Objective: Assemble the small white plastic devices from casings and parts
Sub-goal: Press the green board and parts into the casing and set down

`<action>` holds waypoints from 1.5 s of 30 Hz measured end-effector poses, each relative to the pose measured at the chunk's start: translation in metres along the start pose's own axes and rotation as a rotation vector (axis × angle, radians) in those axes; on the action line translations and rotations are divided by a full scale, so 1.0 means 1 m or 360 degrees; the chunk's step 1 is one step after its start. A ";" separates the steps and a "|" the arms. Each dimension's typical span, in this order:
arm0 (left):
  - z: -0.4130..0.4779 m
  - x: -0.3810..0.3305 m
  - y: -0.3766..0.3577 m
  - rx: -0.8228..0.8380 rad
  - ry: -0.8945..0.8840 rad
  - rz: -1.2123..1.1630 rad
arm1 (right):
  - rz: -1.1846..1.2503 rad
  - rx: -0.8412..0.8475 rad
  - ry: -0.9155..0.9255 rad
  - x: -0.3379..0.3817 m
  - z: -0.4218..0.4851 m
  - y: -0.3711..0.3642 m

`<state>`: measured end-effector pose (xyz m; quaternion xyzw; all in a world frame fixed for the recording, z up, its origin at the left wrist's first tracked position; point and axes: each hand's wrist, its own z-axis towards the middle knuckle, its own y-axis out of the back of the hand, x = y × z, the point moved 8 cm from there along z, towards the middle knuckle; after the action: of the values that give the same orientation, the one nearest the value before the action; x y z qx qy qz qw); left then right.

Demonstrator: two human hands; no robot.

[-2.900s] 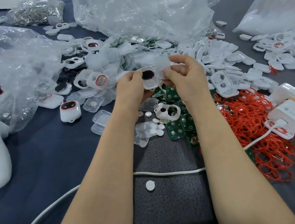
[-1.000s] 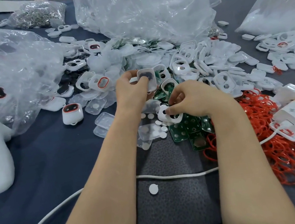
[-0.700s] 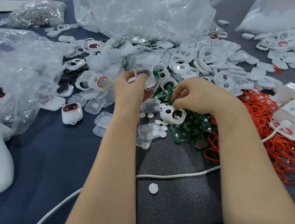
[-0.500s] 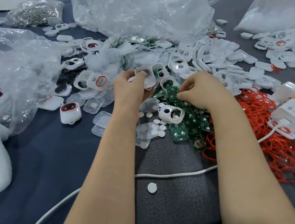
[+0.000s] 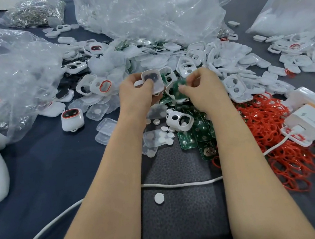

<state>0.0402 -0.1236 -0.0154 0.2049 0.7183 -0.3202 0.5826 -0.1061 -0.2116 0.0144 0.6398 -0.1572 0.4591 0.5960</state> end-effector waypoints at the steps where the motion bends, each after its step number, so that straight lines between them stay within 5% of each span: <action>1: 0.000 0.000 0.001 -0.0006 -0.0001 -0.0011 | 0.0139 -0.0053 -0.0019 -0.001 0.000 0.004; 6: -0.003 -0.002 0.001 -0.0010 -0.0022 0.0089 | 0.0533 -0.0099 0.0008 0.000 -0.001 0.008; 18: -0.009 -0.007 -0.008 0.0168 -0.0146 0.0636 | 0.0582 -0.0298 0.0010 0.000 -0.003 0.013; 32: -0.014 -0.012 0.000 -0.0031 -0.0241 0.2073 | 0.0598 -0.0312 0.0063 0.003 -0.002 0.012; 38: -0.020 -0.040 0.005 -0.0178 -0.0563 0.1108 | 0.0705 -0.0128 0.0183 0.017 -0.002 0.007; 42: -0.018 -0.017 -0.005 0.0172 -0.0047 0.0410 | 0.0846 0.0045 0.0304 0.030 -0.006 -0.002; 45: -0.016 -0.012 -0.008 0.0214 0.0090 0.0025 | 0.1035 0.0066 0.0200 0.024 -0.004 -0.004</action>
<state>0.0261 -0.1170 -0.0006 0.2581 0.7097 -0.3573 0.5496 -0.0916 -0.1983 0.0302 0.5384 -0.3067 0.6670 0.4138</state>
